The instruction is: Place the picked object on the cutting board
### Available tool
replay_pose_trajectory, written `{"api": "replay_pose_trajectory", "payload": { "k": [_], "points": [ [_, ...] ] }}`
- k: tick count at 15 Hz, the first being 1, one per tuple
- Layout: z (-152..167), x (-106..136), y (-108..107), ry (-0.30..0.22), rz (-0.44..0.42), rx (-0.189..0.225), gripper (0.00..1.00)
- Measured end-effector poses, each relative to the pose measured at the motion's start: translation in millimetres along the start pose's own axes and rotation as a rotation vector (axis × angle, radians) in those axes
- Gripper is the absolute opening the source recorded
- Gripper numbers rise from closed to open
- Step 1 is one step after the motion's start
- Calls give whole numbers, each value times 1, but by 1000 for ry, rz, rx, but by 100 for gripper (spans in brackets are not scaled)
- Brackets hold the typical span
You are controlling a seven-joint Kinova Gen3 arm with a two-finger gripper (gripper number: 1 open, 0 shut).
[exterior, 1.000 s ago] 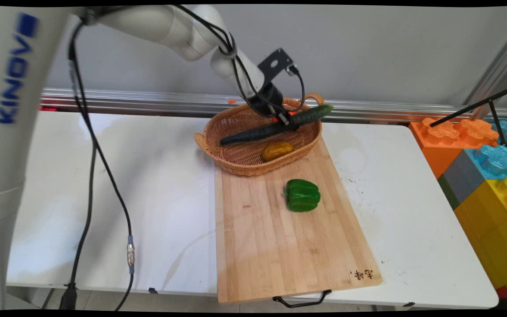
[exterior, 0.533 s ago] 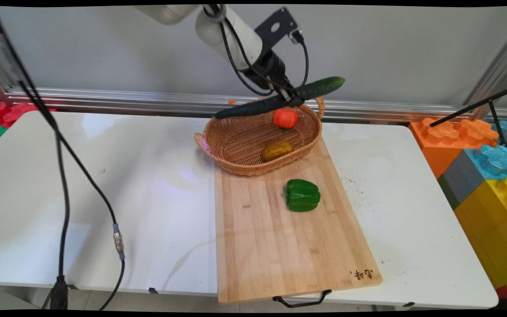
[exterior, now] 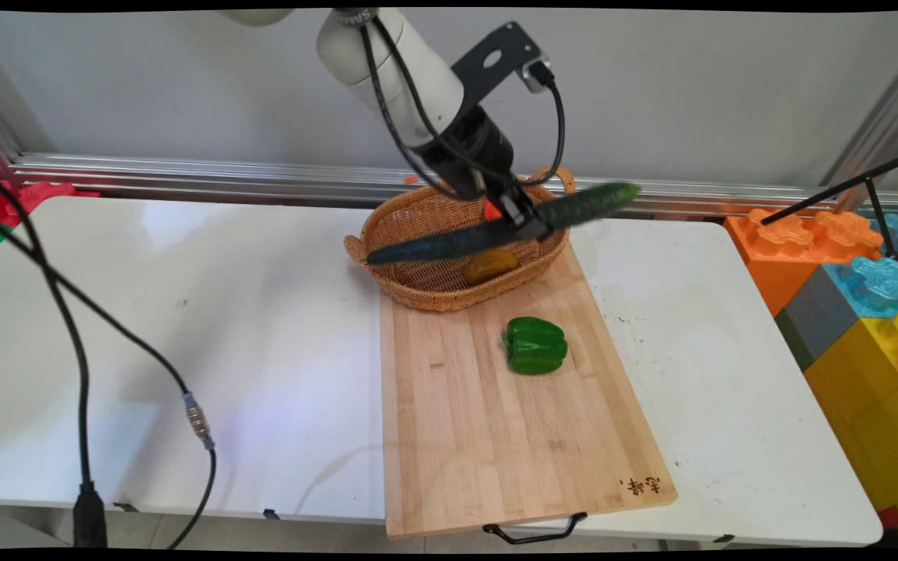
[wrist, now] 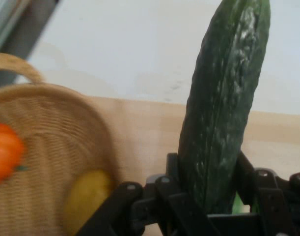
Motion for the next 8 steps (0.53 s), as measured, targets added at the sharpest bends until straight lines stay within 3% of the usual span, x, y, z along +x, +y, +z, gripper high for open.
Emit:
{"api": "replay_pose_trajectory", "payload": {
  "k": [4, 8],
  "points": [
    [-2, -16, 38, -33, 47, -91, 0],
    [12, -32, 60, -58, 91, -144, 0]
  ]
}}
